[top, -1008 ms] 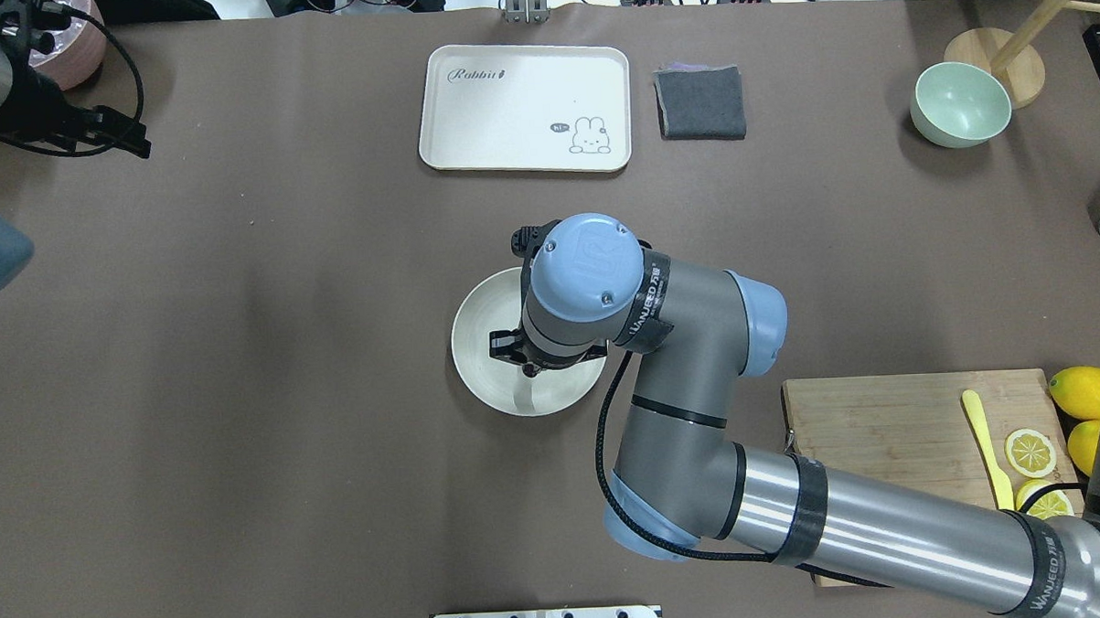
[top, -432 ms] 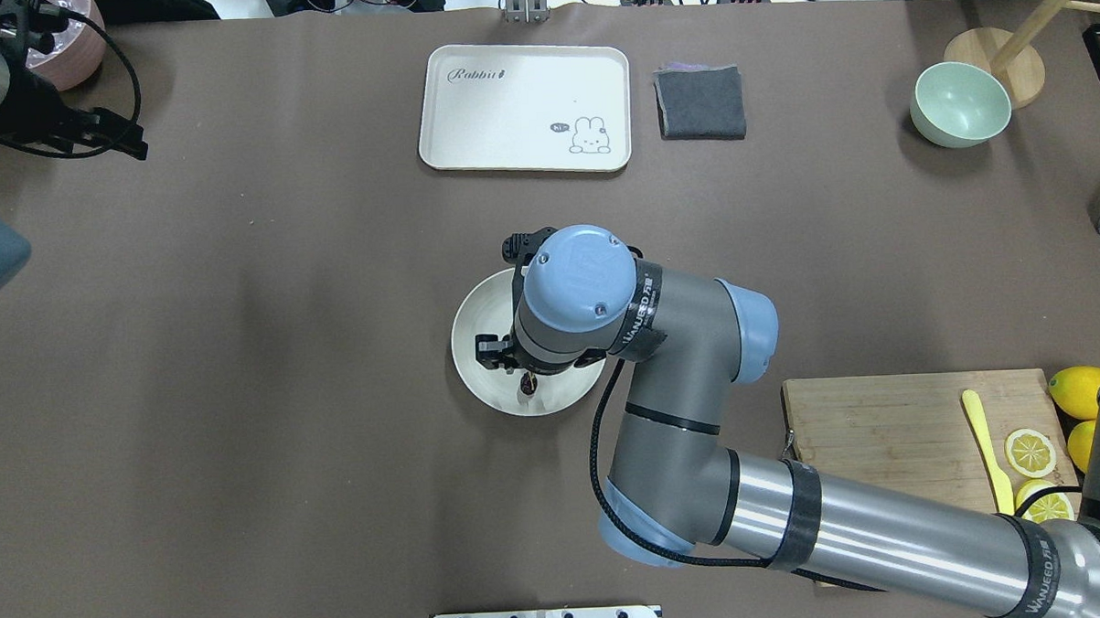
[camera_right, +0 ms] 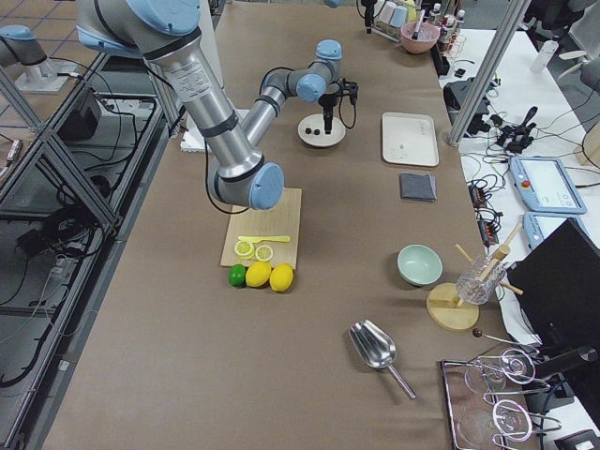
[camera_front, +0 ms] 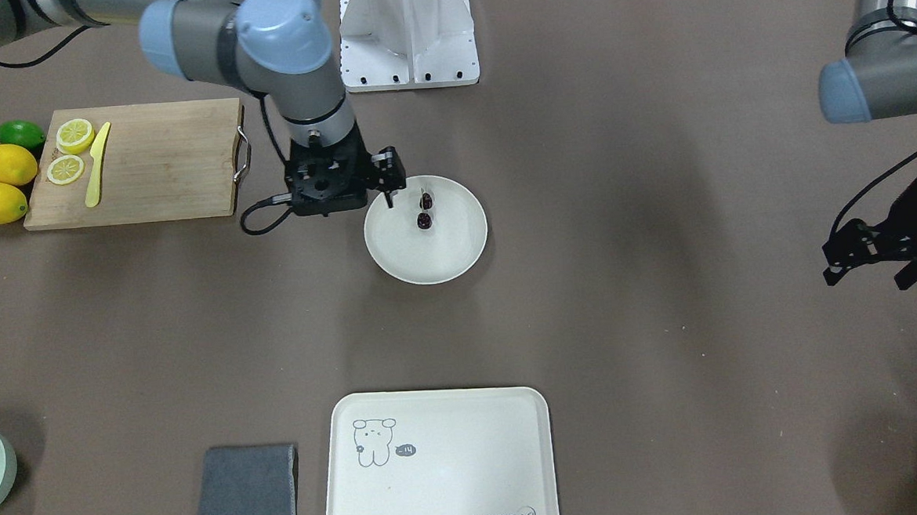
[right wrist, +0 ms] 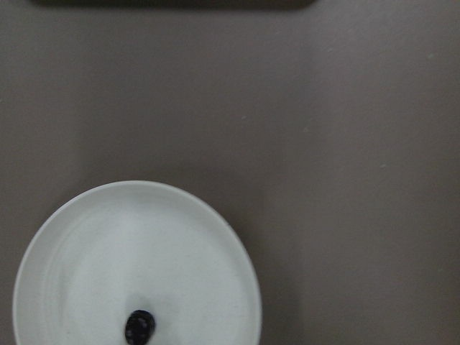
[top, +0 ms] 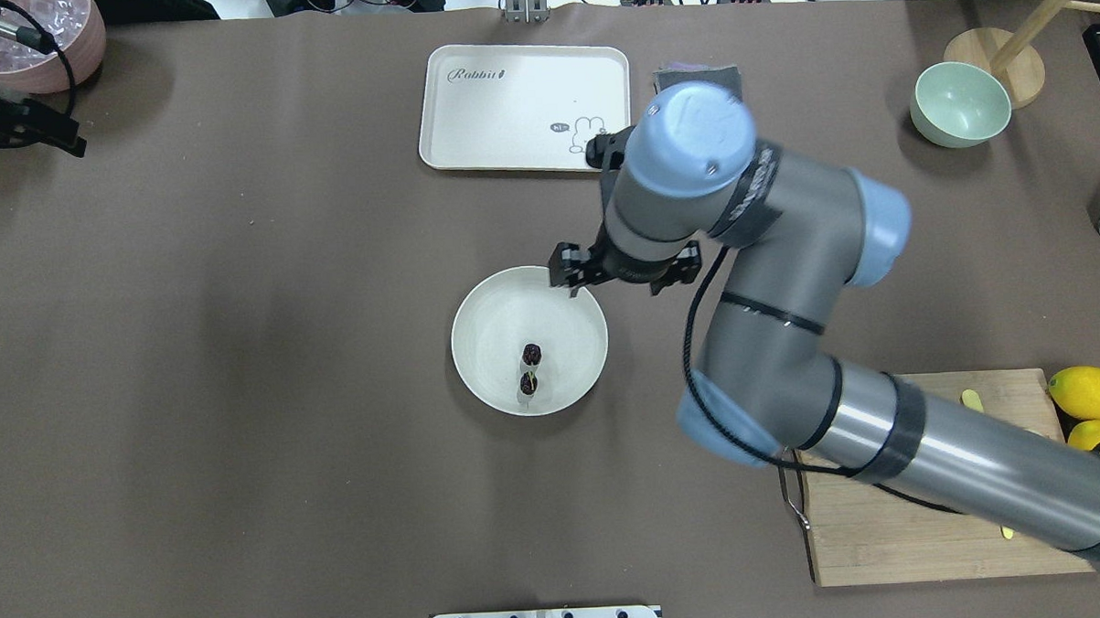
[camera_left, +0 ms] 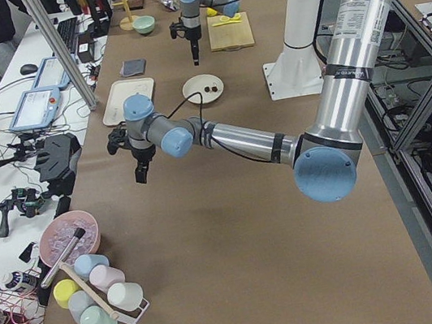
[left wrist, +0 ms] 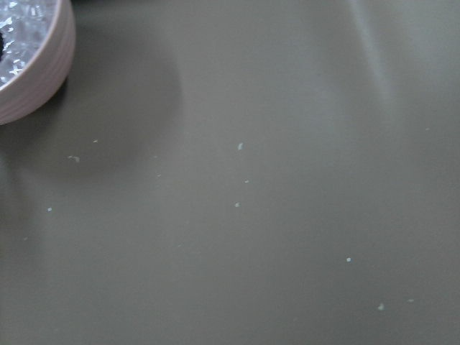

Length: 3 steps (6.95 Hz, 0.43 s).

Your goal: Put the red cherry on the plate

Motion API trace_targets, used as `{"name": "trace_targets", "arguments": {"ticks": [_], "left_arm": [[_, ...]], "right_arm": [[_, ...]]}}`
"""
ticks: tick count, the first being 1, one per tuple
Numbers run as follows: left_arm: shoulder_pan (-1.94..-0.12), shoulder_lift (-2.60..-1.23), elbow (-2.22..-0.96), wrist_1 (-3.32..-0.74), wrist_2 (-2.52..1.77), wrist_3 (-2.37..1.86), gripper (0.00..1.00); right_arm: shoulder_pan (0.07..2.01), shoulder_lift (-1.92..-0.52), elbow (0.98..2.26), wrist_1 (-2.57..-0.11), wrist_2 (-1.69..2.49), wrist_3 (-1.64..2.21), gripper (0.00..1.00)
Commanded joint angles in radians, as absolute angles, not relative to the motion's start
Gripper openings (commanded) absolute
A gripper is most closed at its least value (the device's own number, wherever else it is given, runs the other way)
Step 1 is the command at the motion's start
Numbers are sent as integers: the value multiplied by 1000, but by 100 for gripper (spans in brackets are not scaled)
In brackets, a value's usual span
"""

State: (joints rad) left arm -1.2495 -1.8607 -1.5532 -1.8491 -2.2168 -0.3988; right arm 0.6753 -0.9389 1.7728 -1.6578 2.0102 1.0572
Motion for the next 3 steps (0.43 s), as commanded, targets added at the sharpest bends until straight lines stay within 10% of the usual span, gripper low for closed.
{"name": "trace_targets", "arguments": {"ticks": [1, 3], "left_arm": [[-1409, -1836, -1552, -1688, -2255, -78, 98], [-1498, -1763, -1555, -1654, -2255, 58, 98]], "right_arm": [[970, -1157, 1824, -1709, 2188, 637, 100], [1236, -1370, 1813, -1707, 2309, 307, 100]]}}
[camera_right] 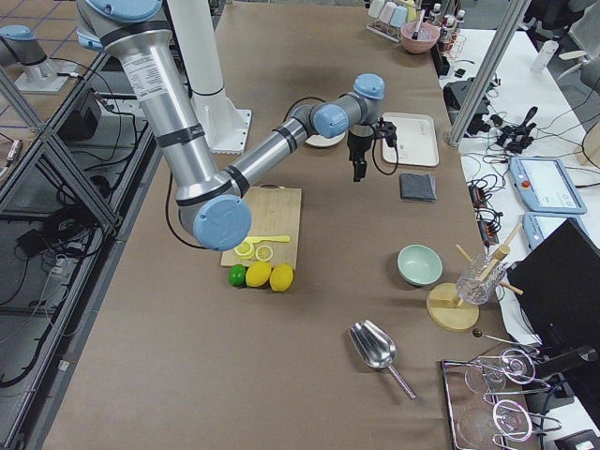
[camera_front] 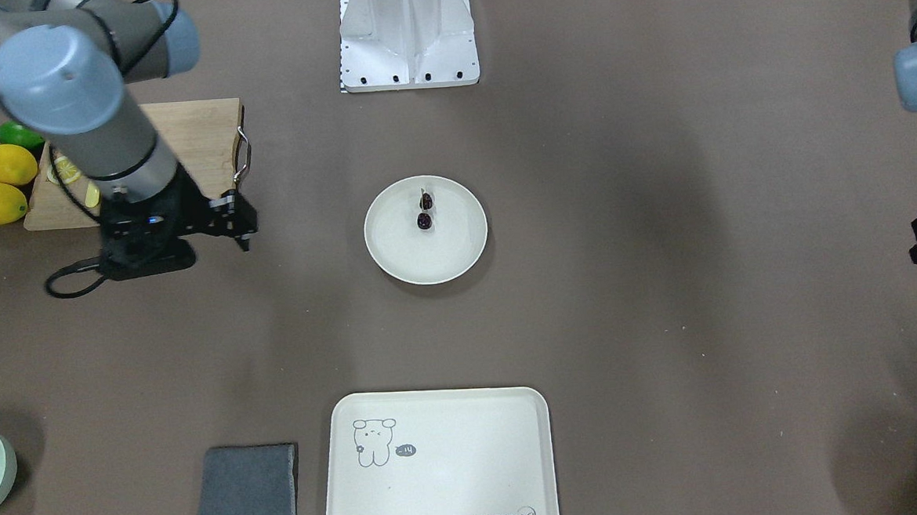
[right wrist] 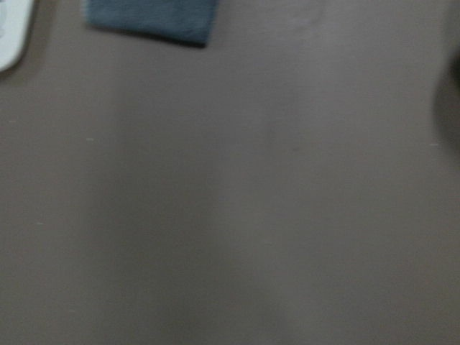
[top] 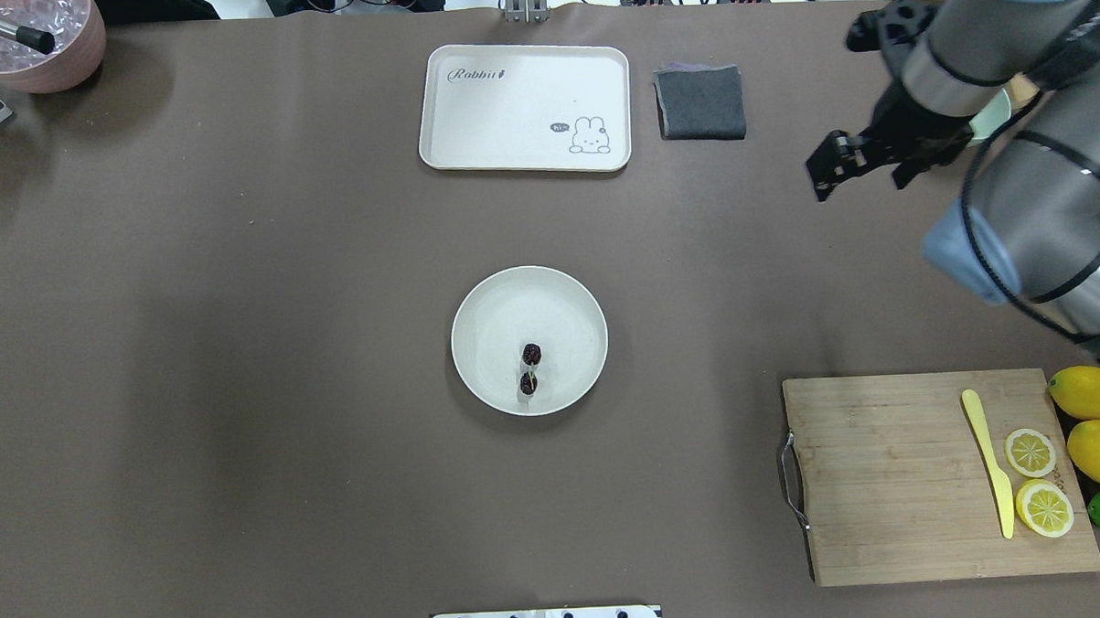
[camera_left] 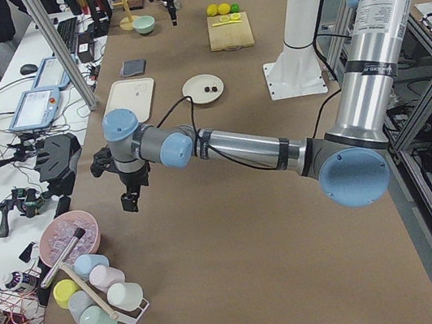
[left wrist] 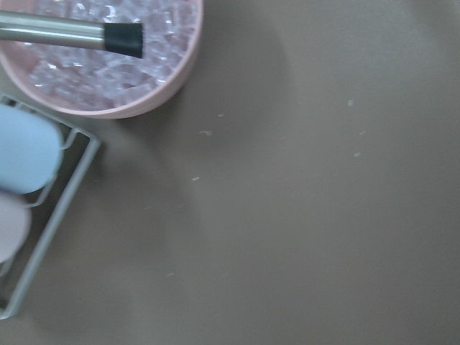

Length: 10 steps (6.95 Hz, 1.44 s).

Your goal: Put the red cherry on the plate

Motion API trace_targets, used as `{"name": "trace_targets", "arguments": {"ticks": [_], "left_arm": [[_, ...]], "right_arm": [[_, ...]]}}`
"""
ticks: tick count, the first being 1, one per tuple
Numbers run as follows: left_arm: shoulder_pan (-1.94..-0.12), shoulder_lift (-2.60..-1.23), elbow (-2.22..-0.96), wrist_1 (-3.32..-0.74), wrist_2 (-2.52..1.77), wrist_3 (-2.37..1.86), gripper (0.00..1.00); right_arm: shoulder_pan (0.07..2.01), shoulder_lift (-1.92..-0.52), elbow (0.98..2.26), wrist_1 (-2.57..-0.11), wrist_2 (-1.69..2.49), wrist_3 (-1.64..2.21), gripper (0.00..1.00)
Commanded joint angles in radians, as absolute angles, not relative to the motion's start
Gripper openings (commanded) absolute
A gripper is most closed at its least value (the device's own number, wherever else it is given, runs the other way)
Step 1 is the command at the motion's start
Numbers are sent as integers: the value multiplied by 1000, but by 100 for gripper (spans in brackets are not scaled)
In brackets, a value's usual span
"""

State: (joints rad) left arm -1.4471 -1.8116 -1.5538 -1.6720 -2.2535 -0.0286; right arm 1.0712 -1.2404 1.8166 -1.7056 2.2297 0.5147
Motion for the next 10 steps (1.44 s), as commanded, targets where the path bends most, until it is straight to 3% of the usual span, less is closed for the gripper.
{"name": "trace_targets", "arguments": {"ticks": [1, 4, 10], "left_arm": [[-1518, -1740, -1557, -1648, -2255, 55, 98], [-1583, -1662, -1565, -1658, -2263, 60, 98], [-1583, -1594, -1611, -1658, -2266, 51, 98]], "right_arm": [[1355, -1473, 1806, -1706, 2350, 173, 100], [1578, -1578, 1665, -1683, 2345, -102, 100], [1660, -1597, 1620, -1683, 2344, -95, 100]]}}
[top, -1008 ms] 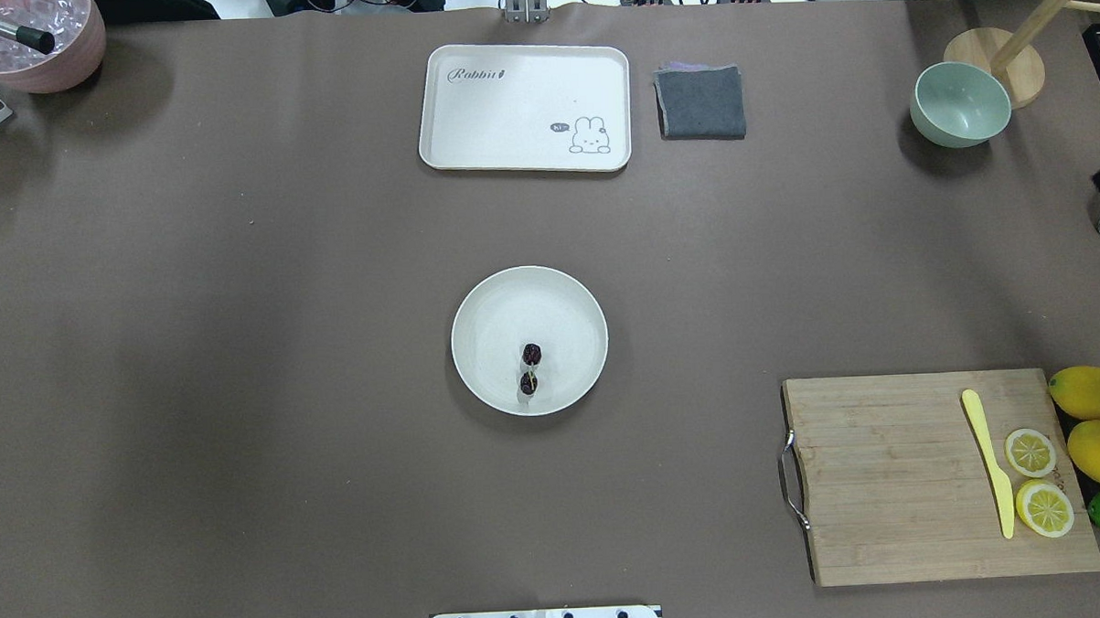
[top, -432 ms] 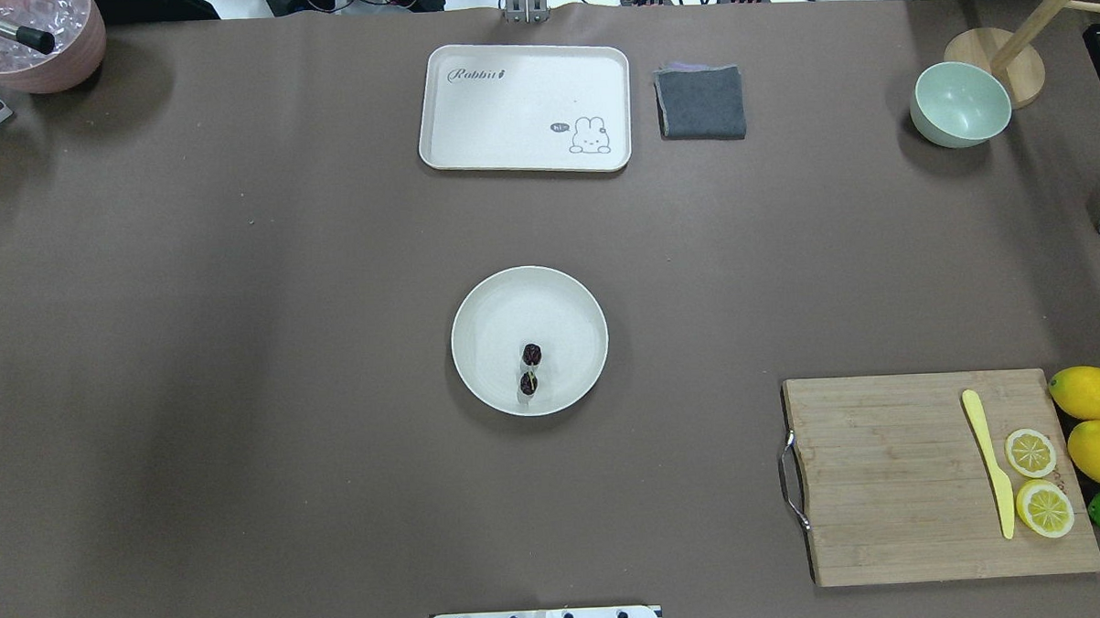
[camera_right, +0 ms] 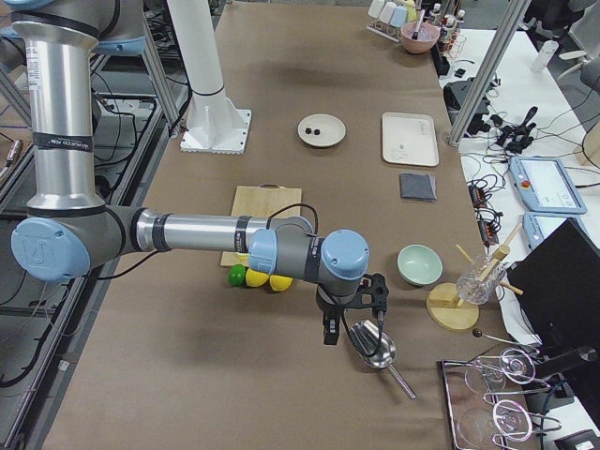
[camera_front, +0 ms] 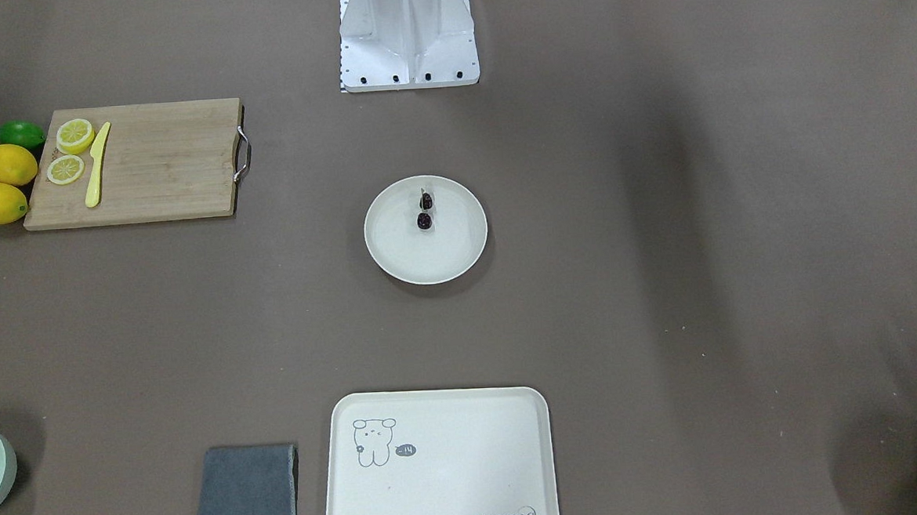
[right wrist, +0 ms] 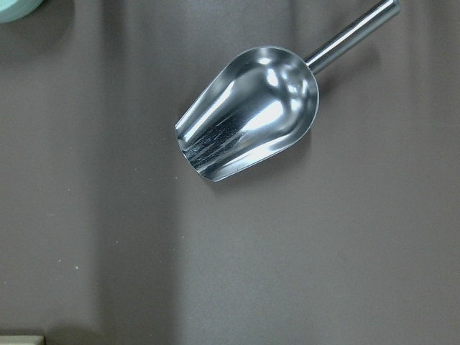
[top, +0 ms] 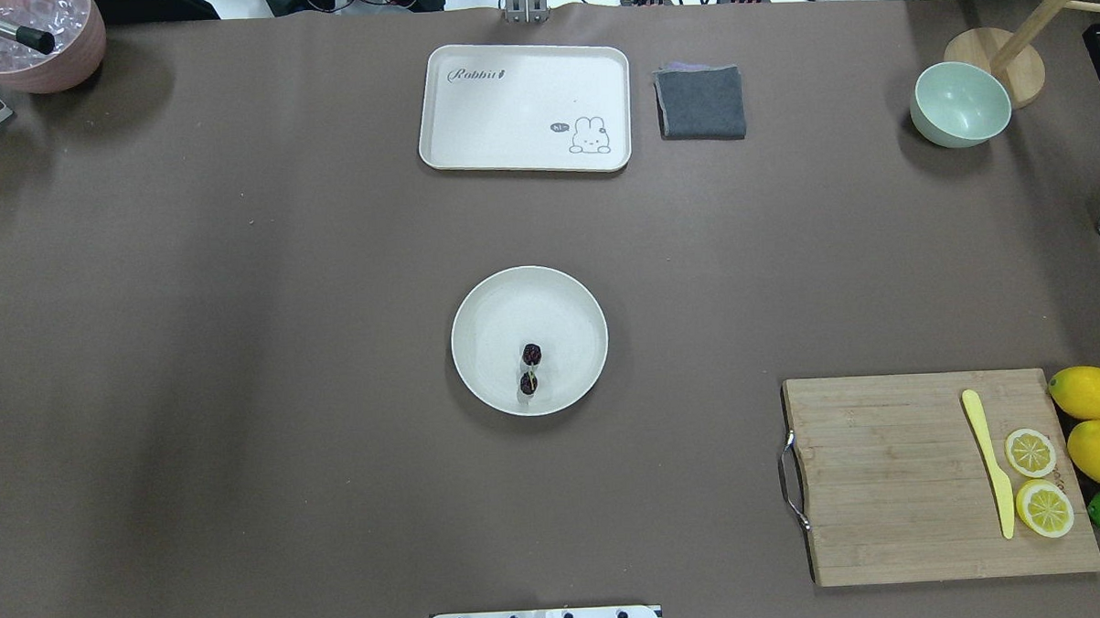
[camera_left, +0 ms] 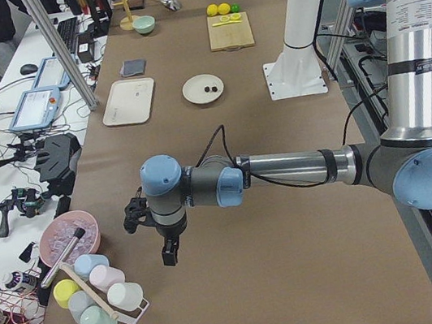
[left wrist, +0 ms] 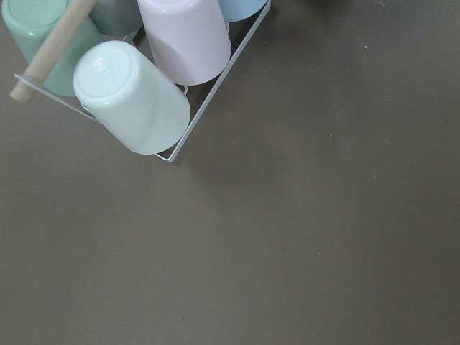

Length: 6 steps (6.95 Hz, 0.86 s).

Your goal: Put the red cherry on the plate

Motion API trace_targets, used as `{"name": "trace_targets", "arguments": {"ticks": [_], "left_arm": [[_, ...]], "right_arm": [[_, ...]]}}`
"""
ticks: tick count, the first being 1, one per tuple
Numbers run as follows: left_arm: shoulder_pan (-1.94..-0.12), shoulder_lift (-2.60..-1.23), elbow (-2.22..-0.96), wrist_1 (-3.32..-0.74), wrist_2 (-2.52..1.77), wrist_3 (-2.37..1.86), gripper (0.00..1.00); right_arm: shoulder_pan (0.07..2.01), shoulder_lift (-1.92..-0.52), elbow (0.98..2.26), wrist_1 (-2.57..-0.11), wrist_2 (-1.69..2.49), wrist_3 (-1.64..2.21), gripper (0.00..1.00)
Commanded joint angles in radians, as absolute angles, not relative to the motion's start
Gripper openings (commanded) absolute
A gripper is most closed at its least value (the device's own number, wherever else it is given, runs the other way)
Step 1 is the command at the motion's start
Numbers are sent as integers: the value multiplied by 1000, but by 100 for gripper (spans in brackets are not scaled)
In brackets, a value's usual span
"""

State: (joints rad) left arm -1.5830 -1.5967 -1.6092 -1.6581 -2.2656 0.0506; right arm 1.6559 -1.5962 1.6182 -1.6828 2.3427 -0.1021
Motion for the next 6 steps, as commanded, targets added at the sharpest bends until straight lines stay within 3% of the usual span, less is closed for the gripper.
{"name": "trace_targets", "arguments": {"ticks": [1, 6], "left_arm": [[-1583, -1595, -1609, -1658, -2266, 52, 98], [-1582, -1598, -1606, -1658, -2264, 51, 98]], "right_arm": [[1660, -1595, 1618, -1683, 2344, -95, 100], [1660, -1595, 1618, -1683, 2342, -98, 100]]}}
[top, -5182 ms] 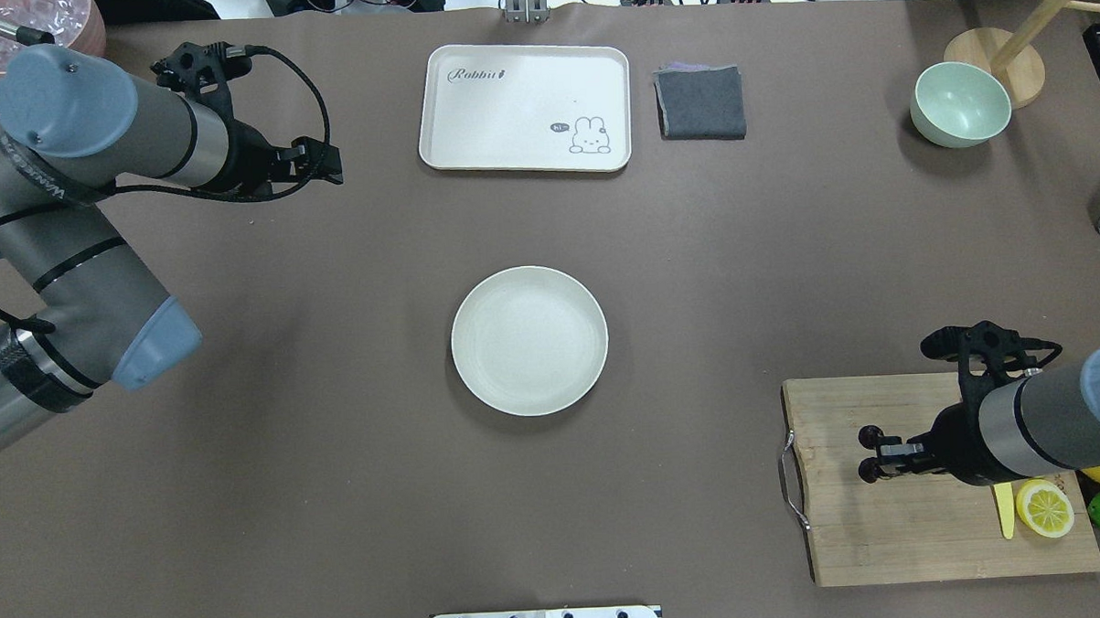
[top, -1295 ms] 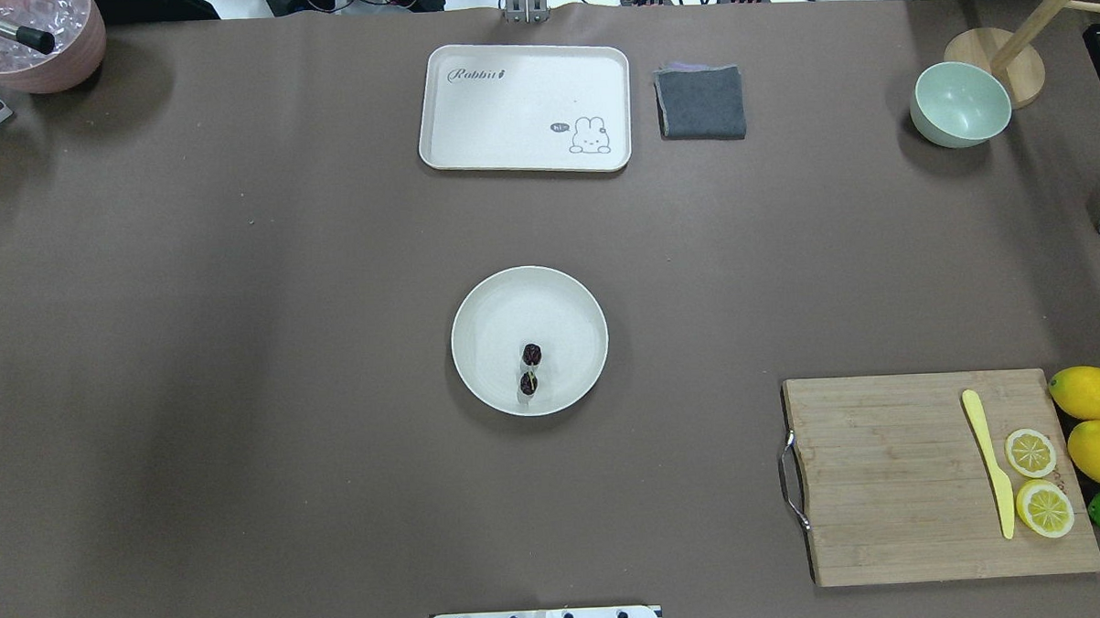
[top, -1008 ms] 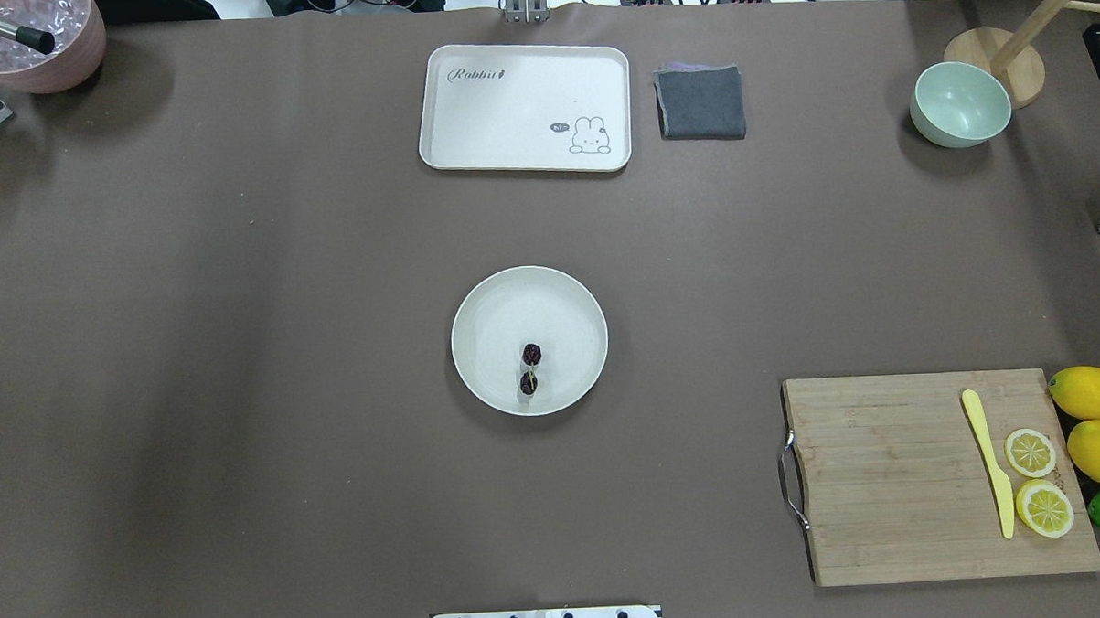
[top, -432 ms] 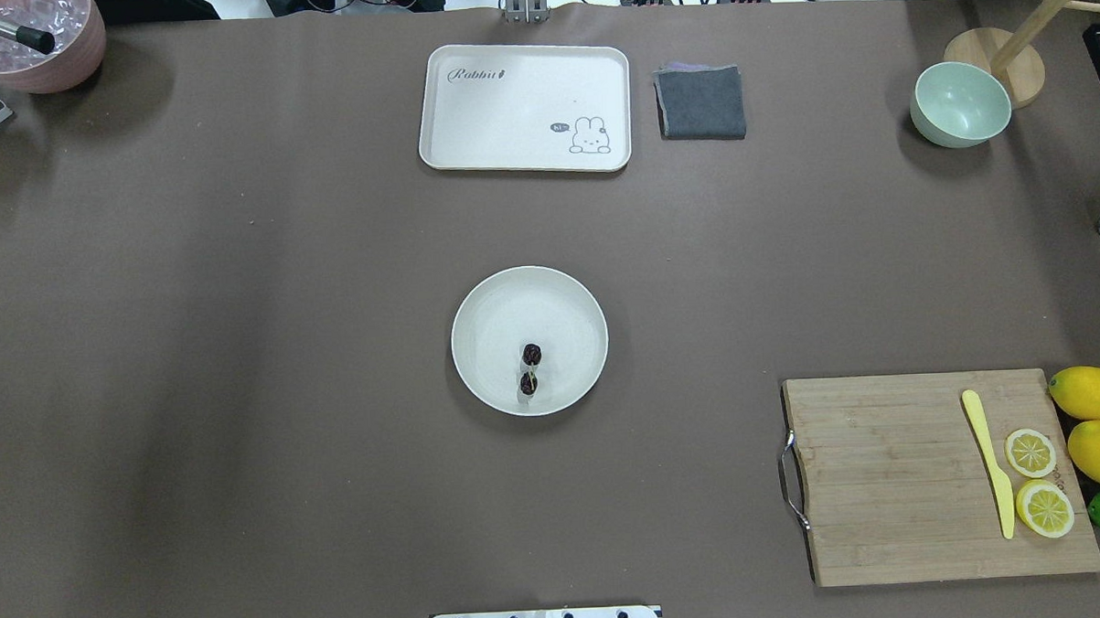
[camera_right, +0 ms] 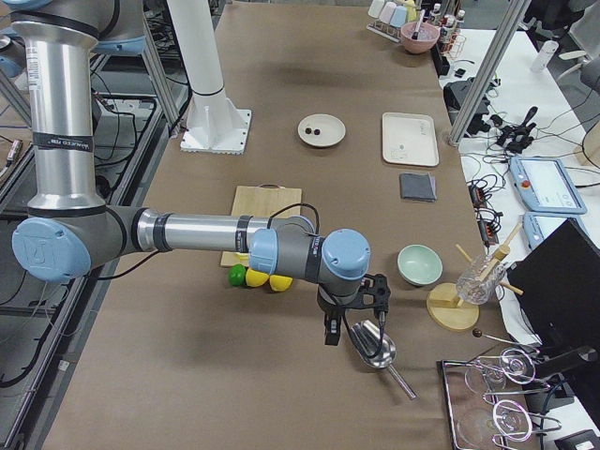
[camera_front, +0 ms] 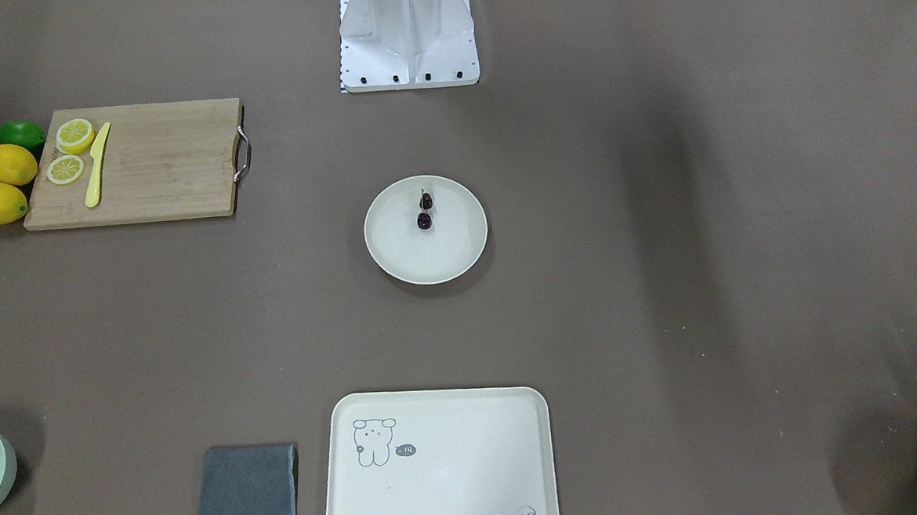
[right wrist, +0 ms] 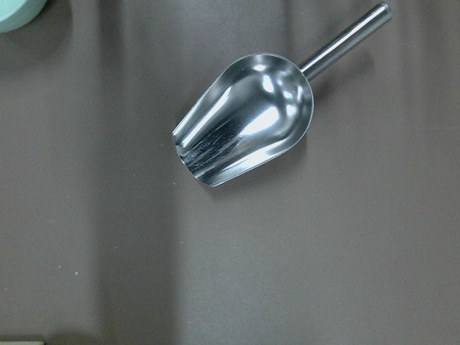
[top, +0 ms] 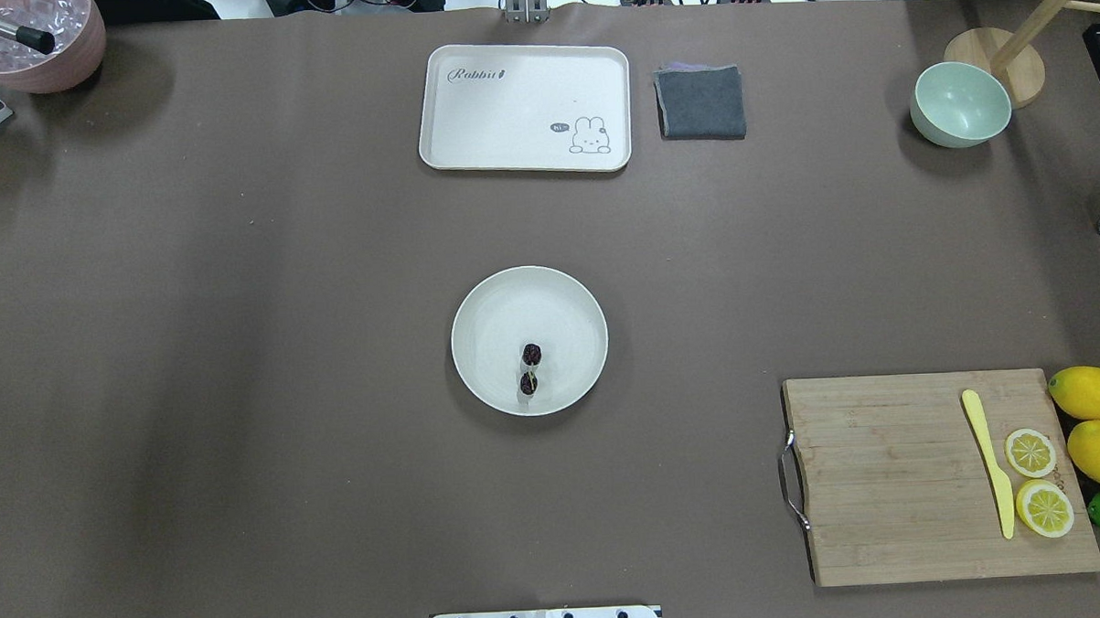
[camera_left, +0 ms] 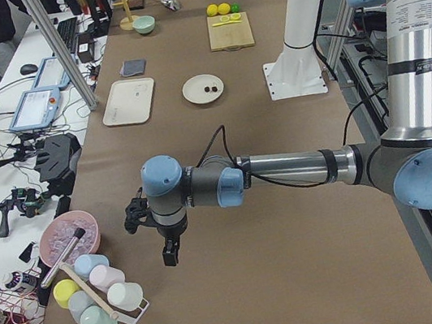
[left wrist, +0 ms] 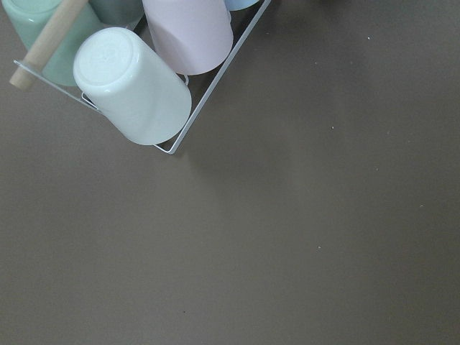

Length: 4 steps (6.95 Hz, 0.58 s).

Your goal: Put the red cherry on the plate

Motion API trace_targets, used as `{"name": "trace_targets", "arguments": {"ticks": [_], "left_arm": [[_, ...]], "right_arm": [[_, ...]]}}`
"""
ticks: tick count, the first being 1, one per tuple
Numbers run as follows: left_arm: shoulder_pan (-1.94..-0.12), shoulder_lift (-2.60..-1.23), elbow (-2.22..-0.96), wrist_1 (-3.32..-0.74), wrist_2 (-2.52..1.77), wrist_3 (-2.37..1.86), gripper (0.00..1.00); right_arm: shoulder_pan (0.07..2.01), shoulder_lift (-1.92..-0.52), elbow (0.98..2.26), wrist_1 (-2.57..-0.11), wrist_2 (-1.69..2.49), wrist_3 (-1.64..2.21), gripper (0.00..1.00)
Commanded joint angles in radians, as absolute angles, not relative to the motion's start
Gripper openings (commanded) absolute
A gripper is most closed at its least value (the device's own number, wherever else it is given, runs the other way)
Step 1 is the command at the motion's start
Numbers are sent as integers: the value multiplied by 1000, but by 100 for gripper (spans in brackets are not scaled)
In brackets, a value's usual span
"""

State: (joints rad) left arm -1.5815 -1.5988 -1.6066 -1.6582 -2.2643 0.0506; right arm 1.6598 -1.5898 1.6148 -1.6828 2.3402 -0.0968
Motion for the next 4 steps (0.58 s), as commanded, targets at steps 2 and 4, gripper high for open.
{"name": "trace_targets", "arguments": {"ticks": [2, 4], "left_arm": [[-1582, -1598, -1603, -1658, -2263, 51, 98], [-1582, -1597, -1601, -1660, -2263, 51, 98]], "right_arm": [[1660, -1597, 1620, -1681, 2342, -103, 100], [1660, -1595, 1621, -1681, 2342, -106, 100]]}}
